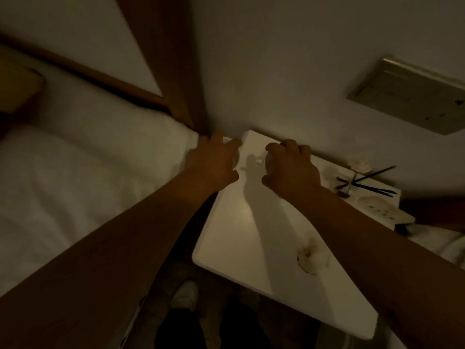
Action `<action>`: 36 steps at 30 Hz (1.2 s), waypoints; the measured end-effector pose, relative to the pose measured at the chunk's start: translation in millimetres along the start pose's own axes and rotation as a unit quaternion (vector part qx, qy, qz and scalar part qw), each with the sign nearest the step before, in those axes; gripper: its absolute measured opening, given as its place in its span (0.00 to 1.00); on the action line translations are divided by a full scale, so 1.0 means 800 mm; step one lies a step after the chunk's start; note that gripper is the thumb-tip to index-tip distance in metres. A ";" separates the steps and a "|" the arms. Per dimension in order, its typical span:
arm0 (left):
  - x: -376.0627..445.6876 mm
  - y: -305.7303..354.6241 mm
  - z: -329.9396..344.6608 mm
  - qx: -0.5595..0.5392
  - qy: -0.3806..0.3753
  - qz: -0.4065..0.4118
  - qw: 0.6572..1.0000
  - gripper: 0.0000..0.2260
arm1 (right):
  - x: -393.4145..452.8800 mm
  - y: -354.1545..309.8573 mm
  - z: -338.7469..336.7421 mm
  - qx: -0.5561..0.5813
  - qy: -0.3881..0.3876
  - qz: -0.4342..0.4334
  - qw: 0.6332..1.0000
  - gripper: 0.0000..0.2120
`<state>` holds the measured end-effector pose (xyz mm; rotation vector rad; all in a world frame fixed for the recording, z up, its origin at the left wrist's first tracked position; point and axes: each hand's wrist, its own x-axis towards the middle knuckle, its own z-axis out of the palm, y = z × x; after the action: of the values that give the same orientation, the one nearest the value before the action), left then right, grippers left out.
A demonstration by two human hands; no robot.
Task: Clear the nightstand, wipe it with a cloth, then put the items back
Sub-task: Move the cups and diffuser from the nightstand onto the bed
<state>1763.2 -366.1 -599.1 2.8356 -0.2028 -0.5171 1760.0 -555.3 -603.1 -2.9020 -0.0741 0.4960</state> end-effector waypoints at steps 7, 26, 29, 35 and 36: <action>-0.130 -0.129 -0.042 -0.032 0.049 -0.137 0.989 0.32 | -0.019 -0.172 0.006 -0.026 -0.023 -0.149 0.988 0.28; -0.632 -0.422 0.055 -0.135 0.140 -0.499 0.845 0.36 | -0.295 -0.642 0.198 -0.130 -0.095 -0.537 0.828 0.31; -0.682 -0.454 0.082 -0.153 0.134 -0.527 0.825 0.38 | -0.335 -0.680 0.237 -0.132 -0.105 -0.556 0.814 0.30; -0.727 -0.484 0.136 -0.199 0.121 -0.530 0.815 0.38 | -0.377 -0.713 0.308 -0.153 -0.125 -0.569 0.798 0.31; -0.728 -0.486 0.142 -0.209 0.127 -0.528 0.813 0.37 | -0.377 -0.713 0.315 -0.160 -0.125 -0.566 0.799 0.32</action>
<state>1217.1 86.7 -615.7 2.2795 1.4105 -0.2812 1382.4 25.4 -624.2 -2.3811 -1.9137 0.6143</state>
